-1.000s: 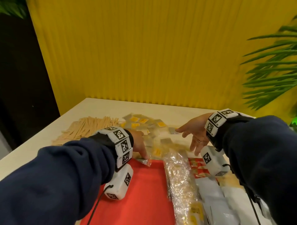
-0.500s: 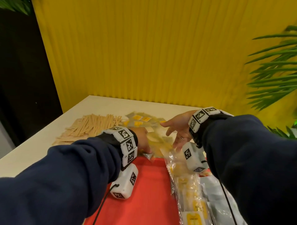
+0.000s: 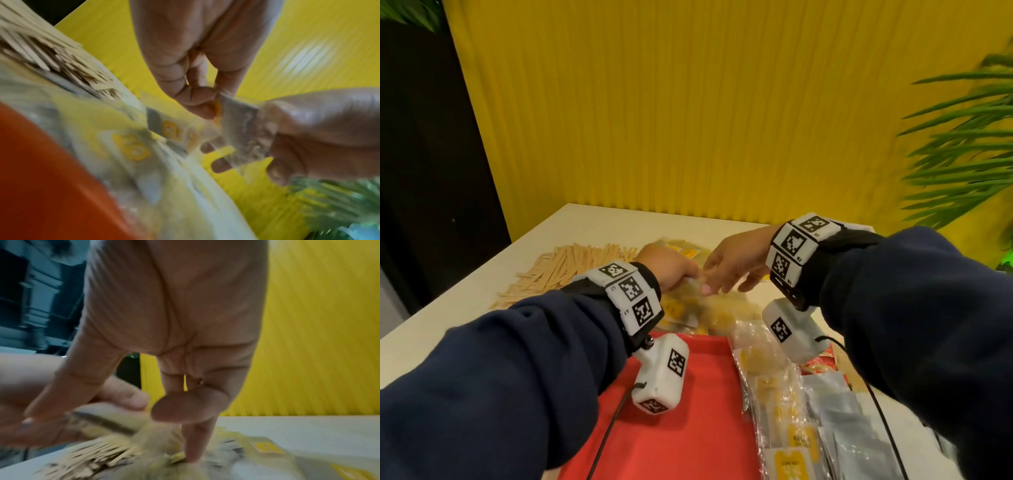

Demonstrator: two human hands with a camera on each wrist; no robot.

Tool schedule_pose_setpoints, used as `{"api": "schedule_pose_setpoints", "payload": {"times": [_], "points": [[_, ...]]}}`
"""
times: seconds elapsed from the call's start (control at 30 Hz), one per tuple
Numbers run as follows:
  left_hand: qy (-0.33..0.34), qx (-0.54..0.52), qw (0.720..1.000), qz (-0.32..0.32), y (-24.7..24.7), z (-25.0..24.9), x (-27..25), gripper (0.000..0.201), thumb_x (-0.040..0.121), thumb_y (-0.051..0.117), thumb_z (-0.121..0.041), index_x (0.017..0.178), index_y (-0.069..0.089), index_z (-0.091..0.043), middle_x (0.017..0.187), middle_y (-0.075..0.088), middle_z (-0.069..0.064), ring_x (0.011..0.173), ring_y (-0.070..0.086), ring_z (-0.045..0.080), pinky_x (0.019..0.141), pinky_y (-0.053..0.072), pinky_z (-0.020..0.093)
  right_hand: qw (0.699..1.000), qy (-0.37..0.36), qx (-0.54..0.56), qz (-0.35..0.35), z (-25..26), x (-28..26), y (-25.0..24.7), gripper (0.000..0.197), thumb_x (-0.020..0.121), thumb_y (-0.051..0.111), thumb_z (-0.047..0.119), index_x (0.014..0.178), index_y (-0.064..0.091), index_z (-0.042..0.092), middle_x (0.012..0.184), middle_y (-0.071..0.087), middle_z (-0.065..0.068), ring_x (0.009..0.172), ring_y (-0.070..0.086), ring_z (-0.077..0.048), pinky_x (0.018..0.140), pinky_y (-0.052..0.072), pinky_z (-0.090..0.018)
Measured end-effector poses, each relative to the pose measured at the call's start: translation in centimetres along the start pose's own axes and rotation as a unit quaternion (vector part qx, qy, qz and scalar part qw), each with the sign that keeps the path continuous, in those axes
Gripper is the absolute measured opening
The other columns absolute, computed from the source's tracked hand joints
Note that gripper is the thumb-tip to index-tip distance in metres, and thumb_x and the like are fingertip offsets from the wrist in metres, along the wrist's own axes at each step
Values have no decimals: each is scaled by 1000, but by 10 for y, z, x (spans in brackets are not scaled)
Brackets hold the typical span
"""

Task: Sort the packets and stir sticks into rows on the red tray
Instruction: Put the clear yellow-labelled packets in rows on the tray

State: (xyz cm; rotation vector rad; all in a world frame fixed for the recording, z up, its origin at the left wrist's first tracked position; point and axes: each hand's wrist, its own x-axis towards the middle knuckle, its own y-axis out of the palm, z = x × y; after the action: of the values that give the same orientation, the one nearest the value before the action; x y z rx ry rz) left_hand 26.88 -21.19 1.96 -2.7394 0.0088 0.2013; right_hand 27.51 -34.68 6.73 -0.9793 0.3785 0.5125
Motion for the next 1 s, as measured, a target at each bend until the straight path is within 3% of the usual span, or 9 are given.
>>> {"api": "schedule_pose_setpoints", "payload": {"times": [0.07, 0.17, 0.27, 0.33, 0.43, 0.67, 0.73, 0.83, 1.0], "points": [[-14, -97, 995, -12, -2, -5, -1, 12, 72, 72, -1, 64, 62, -2, 61, 53, 11, 55, 46, 21, 63, 41, 31, 996, -51, -55, -46, 5, -8, 4, 62, 75, 76, 30, 128, 49, 11, 113, 59, -4, 96, 56, -14, 67, 49, -20], [-25, -213, 977, 2, -6, -17, -7, 18, 80, 64, 3, 65, 59, -3, 52, 54, 6, 40, 46, 9, 41, 40, 15, 984, -103, -102, -103, 8, -17, 11, 45, 75, 77, 27, 111, 57, 10, 95, 61, -4, 79, 58, -14, 59, 52, -21], [-27, -293, 955, 38, -7, -29, -14, 17, 87, 58, 0, 71, 55, -4, 53, 58, 6, 45, 49, 5, 36, 39, 7, 955, -138, -138, -222, 7, -25, 13, 15, 87, 59, 15, 96, 63, 3, 84, 65, -12, 69, 63, -22, 50, 47, -22], [-18, -312, 948, 53, -7, -34, -16, 15, 91, 56, -8, 77, 54, -5, 66, 57, 9, 50, 54, 7, 38, 40, 7, 944, -139, -136, -265, 4, -28, 8, 16, 90, 49, 10, 88, 63, 3, 81, 67, -14, 73, 67, -25, 51, 46, -23], [-9, -302, 952, 56, -3, -37, -19, 18, 95, 52, -20, 82, 53, -8, 78, 51, 8, 63, 58, 14, 40, 44, 11, 948, -118, -86, -282, -9, -35, -6, 15, 91, 49, 8, 83, 61, 6, 75, 64, -11, 55, 58, -13, 50, 46, -23], [55, 24, 998, 22, 18, -19, -17, 15, 86, 62, -9, 75, 52, -13, 76, 53, 8, 68, 57, 20, 55, 42, 24, 919, -83, 113, -370, -55, -56, -43, 22, 90, 54, 4, 68, 56, 9, 62, 60, -10, 55, 57, -16, 51, 48, -24], [65, 158, 984, 52, 25, -14, -16, 12, 84, 65, -13, 87, 54, -17, 84, 54, 3, 76, 53, 19, 65, 42, 27, 911, -87, 146, -376, -66, -64, -49, 22, 89, 55, 3, 67, 54, 9, 63, 60, -12, 56, 57, -18, 50, 48, -24], [69, 359, 926, 92, 37, -9, -13, 43, 84, 67, -26, 123, 53, -14, 121, 55, 5, 109, 53, 21, 87, 42, 28, 904, -93, 179, -376, -78, -73, -54, 21, 88, 56, 3, 69, 54, 10, 62, 59, -10, 47, 57, -11, 43, 47, -17], [55, 425, 895, 126, 50, -7, -8, 65, 82, 68, -36, 138, 41, -16, 142, 43, 3, 126, 45, 20, 97, 37, 26, 902, -103, 210, -364, -92, -88, -58, 18, 88, 57, 3, 73, 54, 11, 64, 59, -8, 52, 59, -12, 43, 48, -17]]}}
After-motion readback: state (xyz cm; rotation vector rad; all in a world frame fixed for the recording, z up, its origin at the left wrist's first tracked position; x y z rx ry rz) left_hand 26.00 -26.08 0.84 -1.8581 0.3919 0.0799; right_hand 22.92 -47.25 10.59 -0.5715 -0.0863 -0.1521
